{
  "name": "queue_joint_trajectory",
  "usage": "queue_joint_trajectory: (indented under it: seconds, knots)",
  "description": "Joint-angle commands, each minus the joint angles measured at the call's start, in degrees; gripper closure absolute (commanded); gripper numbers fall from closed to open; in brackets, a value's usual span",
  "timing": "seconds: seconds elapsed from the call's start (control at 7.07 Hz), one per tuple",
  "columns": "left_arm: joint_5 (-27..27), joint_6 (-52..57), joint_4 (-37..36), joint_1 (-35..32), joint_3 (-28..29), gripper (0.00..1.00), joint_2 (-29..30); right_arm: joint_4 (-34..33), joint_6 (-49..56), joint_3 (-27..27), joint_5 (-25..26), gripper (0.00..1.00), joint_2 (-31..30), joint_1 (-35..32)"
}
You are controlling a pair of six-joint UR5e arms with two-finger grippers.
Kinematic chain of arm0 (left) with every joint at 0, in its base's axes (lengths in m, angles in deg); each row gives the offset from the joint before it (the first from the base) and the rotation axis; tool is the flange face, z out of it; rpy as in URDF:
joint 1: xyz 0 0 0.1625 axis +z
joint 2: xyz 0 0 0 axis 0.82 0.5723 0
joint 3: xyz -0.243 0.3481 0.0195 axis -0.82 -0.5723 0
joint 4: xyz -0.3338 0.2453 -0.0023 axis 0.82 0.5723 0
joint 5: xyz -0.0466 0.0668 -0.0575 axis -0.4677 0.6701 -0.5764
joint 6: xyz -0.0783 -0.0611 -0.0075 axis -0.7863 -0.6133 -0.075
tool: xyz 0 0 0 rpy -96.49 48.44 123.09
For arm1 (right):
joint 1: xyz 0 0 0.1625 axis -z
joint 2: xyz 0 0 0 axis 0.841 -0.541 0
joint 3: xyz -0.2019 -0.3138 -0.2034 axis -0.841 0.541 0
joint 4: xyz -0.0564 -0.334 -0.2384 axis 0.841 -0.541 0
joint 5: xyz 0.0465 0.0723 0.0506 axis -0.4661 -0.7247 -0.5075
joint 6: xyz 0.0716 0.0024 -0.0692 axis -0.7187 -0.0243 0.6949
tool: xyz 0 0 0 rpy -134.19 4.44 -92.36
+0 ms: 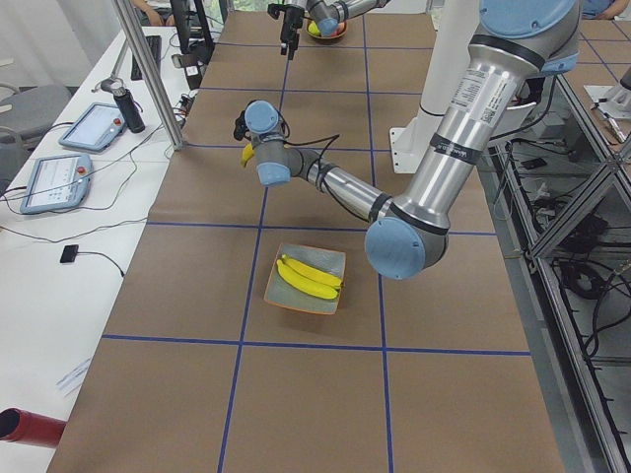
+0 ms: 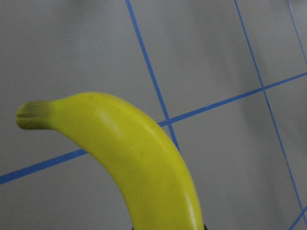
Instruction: Transfer all bananas from basket to plate
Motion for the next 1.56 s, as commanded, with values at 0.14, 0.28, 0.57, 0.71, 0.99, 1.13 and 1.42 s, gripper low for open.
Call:
queue_joint_trajectory:
  seconds: [0.14,0.28,0.57,0.71,0.99,1.13,1.42]
  knots:
    - [3.02,17.17,-9.0,-3.62,-0.84,1.0,-5.74,0.08,2.0,1.65,2.31,0.0,-0.07,0.08]
    - [7.98,20.44,-13.74,-3.3,-1.63,1.0,-6.0,0.08,2.0,1.65,3.45,0.0,0.02,0.34]
    - [14.34,35.08,-23.76,-5.21,-1.64,1.0,-6.62,0.08,2.09,1.91,4.86,0.0,0.1,0.96]
    - [22.11,41.42,-27.81,-5.58,-3.2,1.0,-8.8,0.08,2.09,2.17,6.09,0.0,0.37,1.66]
    - [33.62,48.59,-41.6,-5.41,-10.56,1.0,-12.57,0.08,2.0,2.17,8.46,0.0,0.81,3.33]
    - [36.83,48.77,-42.0,-4.79,-12.78,1.0,-15.99,0.08,2.0,2.17,10.04,0.0,0.81,4.64]
    - [39.39,49.39,-42.0,-4.53,-15.6,1.0,-21.02,0.08,2.0,2.17,12.95,0.0,0.89,6.75]
